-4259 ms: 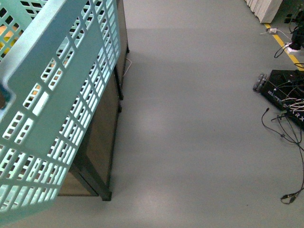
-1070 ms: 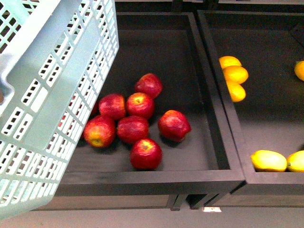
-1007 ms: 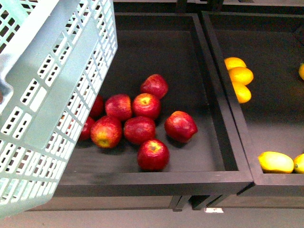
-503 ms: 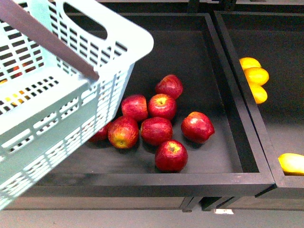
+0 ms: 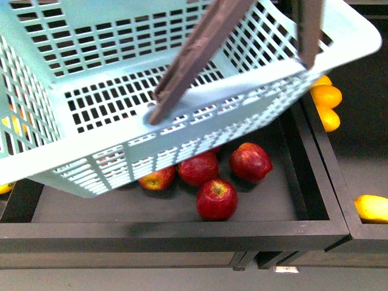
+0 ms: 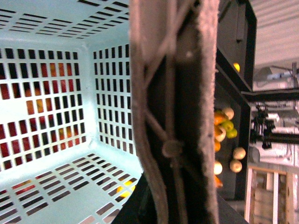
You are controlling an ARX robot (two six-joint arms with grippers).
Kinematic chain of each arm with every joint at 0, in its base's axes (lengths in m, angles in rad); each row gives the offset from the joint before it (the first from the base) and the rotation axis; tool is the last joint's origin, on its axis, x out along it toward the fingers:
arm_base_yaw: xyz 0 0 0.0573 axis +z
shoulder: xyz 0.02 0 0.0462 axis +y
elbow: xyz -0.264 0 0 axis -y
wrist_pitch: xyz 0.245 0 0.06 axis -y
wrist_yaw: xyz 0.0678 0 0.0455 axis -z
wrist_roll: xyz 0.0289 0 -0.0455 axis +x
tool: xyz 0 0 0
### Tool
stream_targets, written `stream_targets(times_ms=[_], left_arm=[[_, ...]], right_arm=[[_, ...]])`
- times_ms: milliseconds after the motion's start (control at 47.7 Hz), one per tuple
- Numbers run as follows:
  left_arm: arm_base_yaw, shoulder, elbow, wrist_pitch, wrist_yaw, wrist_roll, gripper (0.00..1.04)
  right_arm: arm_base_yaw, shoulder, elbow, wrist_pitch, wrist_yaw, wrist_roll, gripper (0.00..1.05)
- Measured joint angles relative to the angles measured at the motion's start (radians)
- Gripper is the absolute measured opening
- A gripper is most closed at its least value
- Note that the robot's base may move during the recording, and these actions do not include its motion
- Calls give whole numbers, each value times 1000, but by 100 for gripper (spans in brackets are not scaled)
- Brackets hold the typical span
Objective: Pick lemon and mango into basket
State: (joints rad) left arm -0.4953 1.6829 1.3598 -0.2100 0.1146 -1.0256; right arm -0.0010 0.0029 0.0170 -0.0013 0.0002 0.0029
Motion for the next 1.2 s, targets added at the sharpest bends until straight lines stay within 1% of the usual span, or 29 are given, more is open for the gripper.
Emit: stream_targets(times_ms=[63, 357, 462, 692, 713, 734, 755, 776, 797, 818, 860, 881, 944, 1028, 1091, 1196], left_arm=[[-46, 26, 27, 2, 14, -9, 5], [-145, 38, 50, 10, 32, 4, 5], [-154, 38, 50, 10, 43, 3, 5], [-150, 38, 50, 10, 31, 8, 5], [-150, 38, 50, 10, 31, 8, 5], [-150, 38, 50, 10, 32, 8, 5], [-150, 38, 50, 10, 32, 8, 5], [-150, 38, 50, 10, 31, 7, 5], [-150, 38, 50, 10, 31, 7, 5], [-150, 38, 50, 10, 29, 8, 5], [-152, 38, 50, 10, 30, 12, 5], [-152, 38, 50, 10, 32, 11, 5], [-151, 38, 50, 10, 36, 7, 5], [-151, 38, 50, 10, 31, 10, 5], [-151, 38, 50, 10, 32, 10, 5], [-151, 38, 50, 10, 31, 9, 5]], right_arm=[[0, 0, 0, 0, 0, 0, 96], [0, 0, 0, 0, 0, 0, 96], [0, 0, 0, 0, 0, 0, 96], [0, 0, 0, 0, 0, 0, 96], [-1, 17, 8, -27, 10, 20, 96], [-10, 66, 53, -138, 14, 73, 96], [-31, 119, 89, -218, 14, 102, 96], [-80, 209, 141, -322, -3, 162, 96], [-117, 265, 169, -372, -28, 206, 96], [-176, 340, 196, -406, -60, 239, 96], [-256, 420, 211, -390, -94, 270, 96], [-293, 456, 217, -369, -108, 275, 96], [-428, 598, 245, -240, -156, 282, 96], [-536, 762, 286, -81, -161, 281, 96], [-617, 952, 343, 74, -134, 272, 96], [-691, 1261, 465, 253, -67, 263, 96]])
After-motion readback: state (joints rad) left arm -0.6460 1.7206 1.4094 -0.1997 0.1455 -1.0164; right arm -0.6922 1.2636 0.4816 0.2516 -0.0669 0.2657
